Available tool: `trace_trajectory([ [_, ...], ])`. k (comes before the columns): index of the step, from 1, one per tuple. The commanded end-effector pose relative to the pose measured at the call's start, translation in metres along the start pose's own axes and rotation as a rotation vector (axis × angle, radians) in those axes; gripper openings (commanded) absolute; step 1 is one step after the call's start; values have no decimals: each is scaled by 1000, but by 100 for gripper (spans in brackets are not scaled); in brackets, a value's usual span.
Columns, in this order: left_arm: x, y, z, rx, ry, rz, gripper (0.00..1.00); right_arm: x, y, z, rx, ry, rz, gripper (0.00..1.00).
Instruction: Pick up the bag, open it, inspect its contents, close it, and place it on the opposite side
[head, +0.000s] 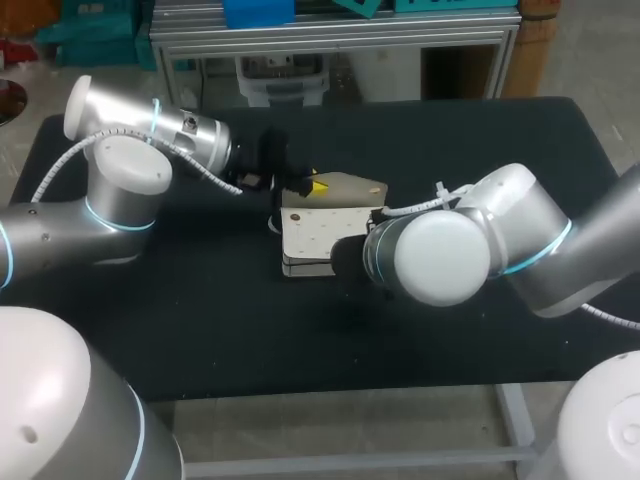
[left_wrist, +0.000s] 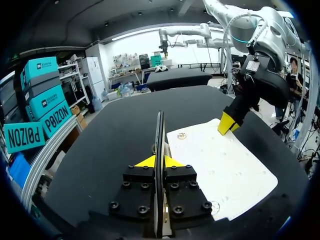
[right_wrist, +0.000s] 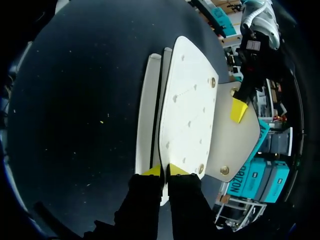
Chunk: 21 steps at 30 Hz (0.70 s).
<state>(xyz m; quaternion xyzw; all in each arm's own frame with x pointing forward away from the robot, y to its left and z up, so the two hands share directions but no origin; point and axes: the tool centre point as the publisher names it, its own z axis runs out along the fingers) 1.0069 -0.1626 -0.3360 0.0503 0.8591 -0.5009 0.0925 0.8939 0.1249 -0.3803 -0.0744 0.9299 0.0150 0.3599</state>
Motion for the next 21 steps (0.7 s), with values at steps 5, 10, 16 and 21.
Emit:
trace_trajectory([
  [5, 15, 3, -5, 26, -59, 91, 0, 5, -2, 4, -11, -266, 0, 0],
  [10, 22, 1, -3, 21, -66, 165, 0, 5, -2, 4, -11, -266, 0, 0],
  [16, 29, 2, 3, -30, -83, 235, 0, 6, -9, 17, 2, -299, 13, 0],
  [21, 29, -7, -2, -53, -114, 264, 0, 6, -10, 20, 18, -296, 8, 0],
])
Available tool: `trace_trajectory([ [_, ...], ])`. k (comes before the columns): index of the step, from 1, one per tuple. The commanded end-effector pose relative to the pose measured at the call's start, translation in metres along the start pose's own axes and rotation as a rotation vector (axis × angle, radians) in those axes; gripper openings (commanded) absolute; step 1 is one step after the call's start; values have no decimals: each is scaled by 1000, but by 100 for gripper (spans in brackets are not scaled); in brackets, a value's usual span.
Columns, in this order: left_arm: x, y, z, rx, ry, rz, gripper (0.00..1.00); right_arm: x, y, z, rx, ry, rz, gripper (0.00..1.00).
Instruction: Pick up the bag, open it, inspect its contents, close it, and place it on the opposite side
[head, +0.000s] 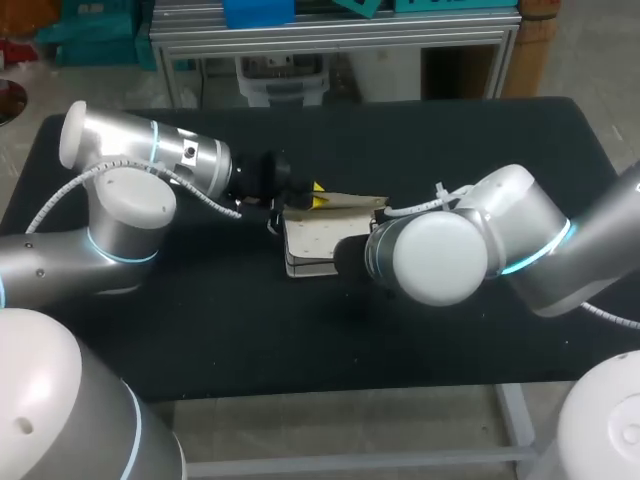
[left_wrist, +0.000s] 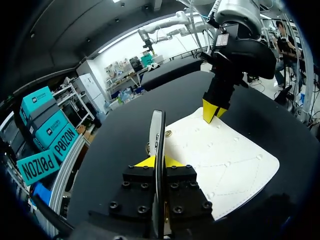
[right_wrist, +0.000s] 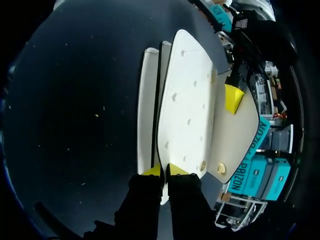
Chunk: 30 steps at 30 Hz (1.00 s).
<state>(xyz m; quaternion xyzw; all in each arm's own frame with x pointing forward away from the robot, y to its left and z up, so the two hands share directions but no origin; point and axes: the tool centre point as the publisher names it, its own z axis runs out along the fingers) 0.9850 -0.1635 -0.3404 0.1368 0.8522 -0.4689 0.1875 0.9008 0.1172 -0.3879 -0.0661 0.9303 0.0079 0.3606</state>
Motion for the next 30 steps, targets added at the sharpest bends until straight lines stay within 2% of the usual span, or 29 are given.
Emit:
trace_trajectory([
  [1, 5, -9, -5, -23, -49, 27, 0, 5, -3, 10, -1, -299, 2, 0],
  [5, 13, -9, -2, -58, -58, 90, 0, 4, -7, 14, 2, -298, 25, 0],
  [10, 25, -2, 7, -67, -39, 142, 0, 3, -6, 15, -5, -303, 41, 0],
  [22, 29, 2, 11, -67, -38, 225, 0, 2, -5, 11, 8, -315, 63, 0],
  [24, 27, 0, 9, -64, -43, 222, 32, 2, -5, 11, 8, -315, 63, 0],
  [26, 26, -4, 6, -60, -51, 221, 44, 2, -5, 11, 8, -315, 63, 0],
  [30, 22, -11, 0, -60, -67, 230, 43, 2, -5, 11, 8, -315, 63, 0],
])
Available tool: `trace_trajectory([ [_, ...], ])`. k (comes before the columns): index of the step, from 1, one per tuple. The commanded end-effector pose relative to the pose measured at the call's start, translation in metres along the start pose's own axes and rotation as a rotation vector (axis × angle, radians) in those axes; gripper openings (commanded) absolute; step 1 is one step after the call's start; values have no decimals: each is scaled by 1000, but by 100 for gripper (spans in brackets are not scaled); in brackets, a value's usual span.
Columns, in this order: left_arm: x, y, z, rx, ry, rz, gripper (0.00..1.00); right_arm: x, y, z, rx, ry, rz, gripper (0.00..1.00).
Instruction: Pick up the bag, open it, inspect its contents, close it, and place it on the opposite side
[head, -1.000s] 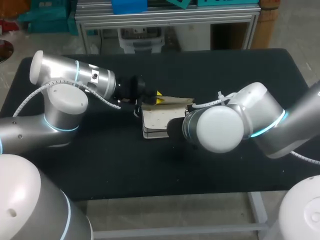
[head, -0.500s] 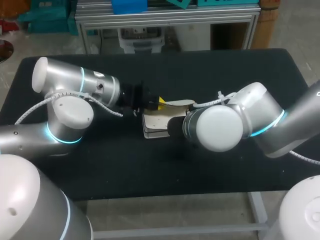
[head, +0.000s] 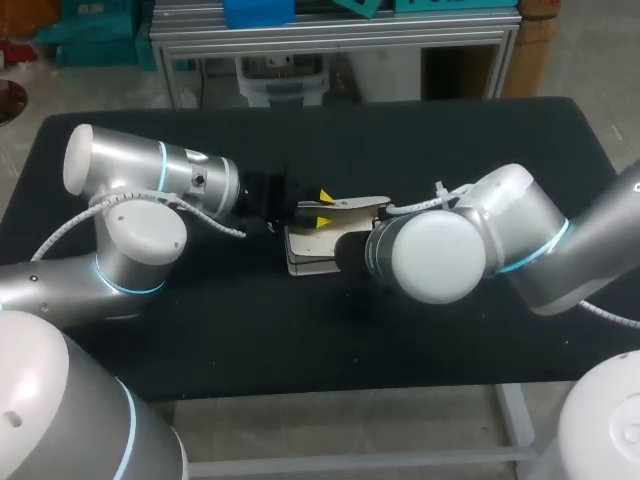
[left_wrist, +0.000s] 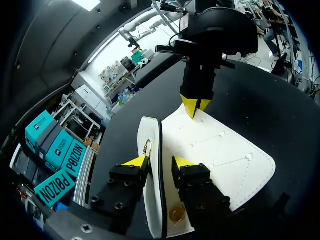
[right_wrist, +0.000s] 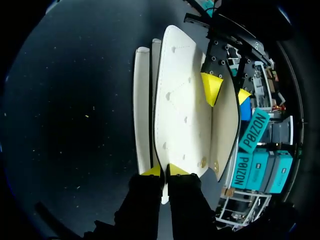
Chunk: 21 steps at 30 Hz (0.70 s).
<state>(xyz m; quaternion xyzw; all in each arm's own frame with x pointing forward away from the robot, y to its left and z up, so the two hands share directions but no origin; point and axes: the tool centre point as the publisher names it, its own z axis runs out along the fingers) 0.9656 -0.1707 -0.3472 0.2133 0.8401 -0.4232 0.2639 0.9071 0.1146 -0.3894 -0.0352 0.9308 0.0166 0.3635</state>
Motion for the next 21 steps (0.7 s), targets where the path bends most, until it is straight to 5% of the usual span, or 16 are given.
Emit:
trace_trajectory([
  [1, 0, -6, -7, -3, -17, 8, 41, 5, -2, 6, -9, -308, 0, 0],
  [13, -11, -11, -16, -13, -39, 25, 16, 5, -2, 6, -9, -308, 0, 0],
  [16, -12, -12, -15, -20, -40, 34, 0, 5, -2, 6, -9, -308, 0, 0],
  [21, -10, -14, -15, -27, -38, 59, 0, 5, -2, 6, -9, -308, 0, 0],
])
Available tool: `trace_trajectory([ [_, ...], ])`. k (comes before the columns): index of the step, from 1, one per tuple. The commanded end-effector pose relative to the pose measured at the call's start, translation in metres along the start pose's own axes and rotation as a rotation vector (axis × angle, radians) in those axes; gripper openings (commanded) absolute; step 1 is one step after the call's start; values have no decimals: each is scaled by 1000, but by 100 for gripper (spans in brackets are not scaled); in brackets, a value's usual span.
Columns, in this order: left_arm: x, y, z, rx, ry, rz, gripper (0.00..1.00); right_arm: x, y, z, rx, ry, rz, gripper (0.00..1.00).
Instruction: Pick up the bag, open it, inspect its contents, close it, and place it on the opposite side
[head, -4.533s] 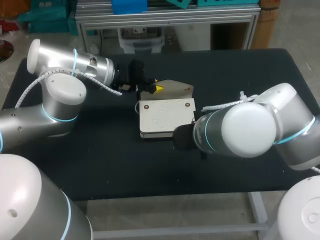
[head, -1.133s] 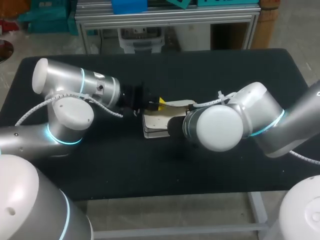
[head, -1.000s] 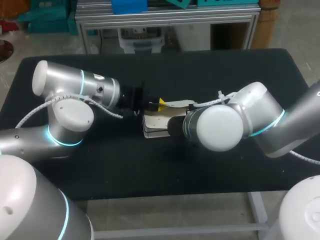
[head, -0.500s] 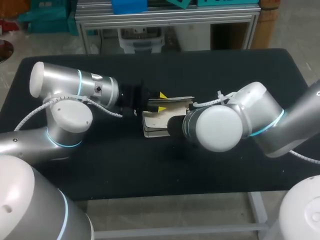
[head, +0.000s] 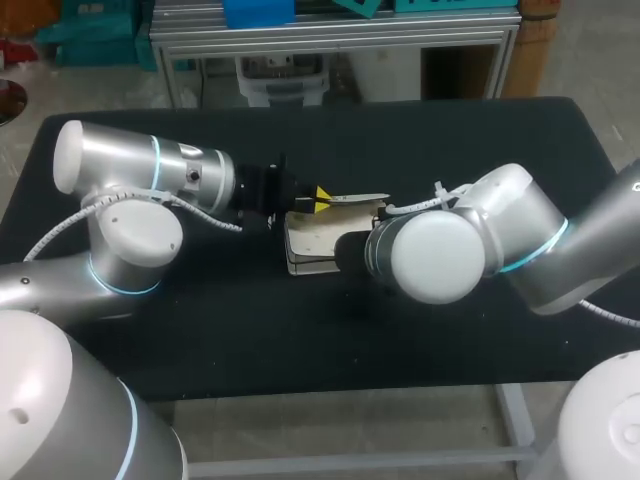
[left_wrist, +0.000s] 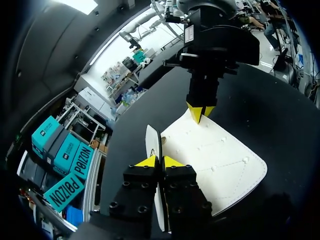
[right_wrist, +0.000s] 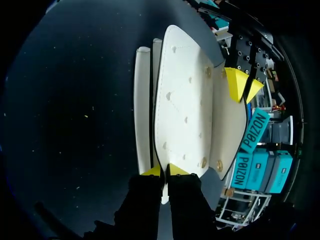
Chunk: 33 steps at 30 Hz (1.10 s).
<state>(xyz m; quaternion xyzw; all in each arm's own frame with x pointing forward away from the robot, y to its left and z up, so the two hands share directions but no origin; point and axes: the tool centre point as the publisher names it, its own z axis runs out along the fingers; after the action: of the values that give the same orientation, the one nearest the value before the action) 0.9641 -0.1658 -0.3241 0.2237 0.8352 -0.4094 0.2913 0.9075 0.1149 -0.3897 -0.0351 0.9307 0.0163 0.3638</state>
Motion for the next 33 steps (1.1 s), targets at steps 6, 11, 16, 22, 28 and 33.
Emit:
trace_trajectory([
  [6, 14, -5, 3, -14, 13, 78, 0, 5, -2, 5, -9, -308, 0, 0],
  [11, 27, -4, 6, -9, 58, 119, 0, 5, -2, 5, -9, -308, 0, 0],
  [16, 34, 4, 11, -18, 101, 108, 0, 5, -2, 5, -9, -308, 0, 0],
  [22, 38, 8, 13, -24, 148, 116, 0, 5, -2, 5, -9, -308, 0, 0],
  [28, 42, 14, 14, -35, 180, 121, 0, 5, -2, 5, -9, -308, 0, 0],
  [33, 42, 15, 11, -48, 187, 123, 0, 5, -2, 5, -9, -308, 0, 0],
])
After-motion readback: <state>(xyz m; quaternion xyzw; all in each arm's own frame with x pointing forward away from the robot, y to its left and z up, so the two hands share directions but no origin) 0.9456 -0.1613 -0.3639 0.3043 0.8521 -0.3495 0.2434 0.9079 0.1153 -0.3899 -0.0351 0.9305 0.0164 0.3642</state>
